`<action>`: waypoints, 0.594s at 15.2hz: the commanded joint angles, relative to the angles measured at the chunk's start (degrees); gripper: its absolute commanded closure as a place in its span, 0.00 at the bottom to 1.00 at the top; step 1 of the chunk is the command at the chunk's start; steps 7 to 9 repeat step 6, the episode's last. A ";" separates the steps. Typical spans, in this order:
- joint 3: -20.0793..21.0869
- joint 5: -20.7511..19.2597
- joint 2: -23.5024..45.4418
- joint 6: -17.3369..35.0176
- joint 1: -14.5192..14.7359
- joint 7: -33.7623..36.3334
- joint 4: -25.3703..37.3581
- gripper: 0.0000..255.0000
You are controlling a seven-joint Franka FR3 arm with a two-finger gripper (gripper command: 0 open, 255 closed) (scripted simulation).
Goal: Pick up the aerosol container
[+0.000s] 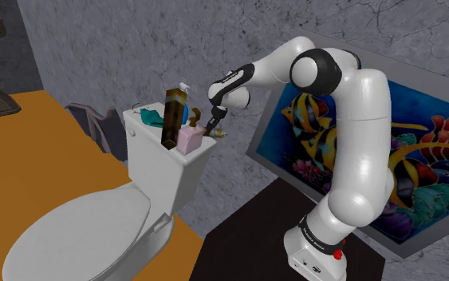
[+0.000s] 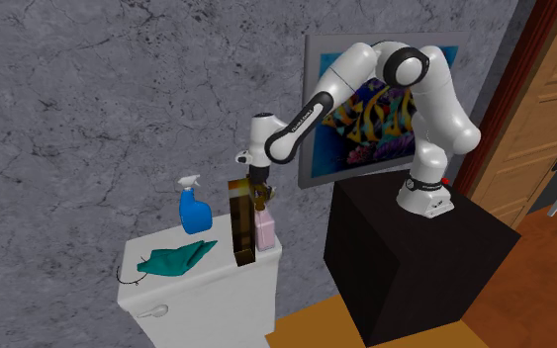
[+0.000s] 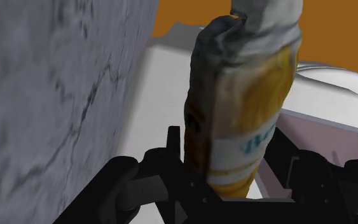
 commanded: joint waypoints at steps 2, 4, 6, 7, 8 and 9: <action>-0.79 -0.60 -1.91 -1.23 0.00 0.65 0.23 1.00; -1.08 -1.03 -3.01 -2.27 0.19 1.07 0.19 1.00; -1.08 -1.07 -3.09 -2.35 0.18 1.11 0.19 1.00; -1.08 -1.07 -3.09 -2.35 0.18 1.11 0.19 1.00; -1.08 -1.07 -3.09 -2.35 0.18 1.11 0.19 1.00; -1.08 -1.07 -3.09 -2.35 0.18 1.11 0.19 1.00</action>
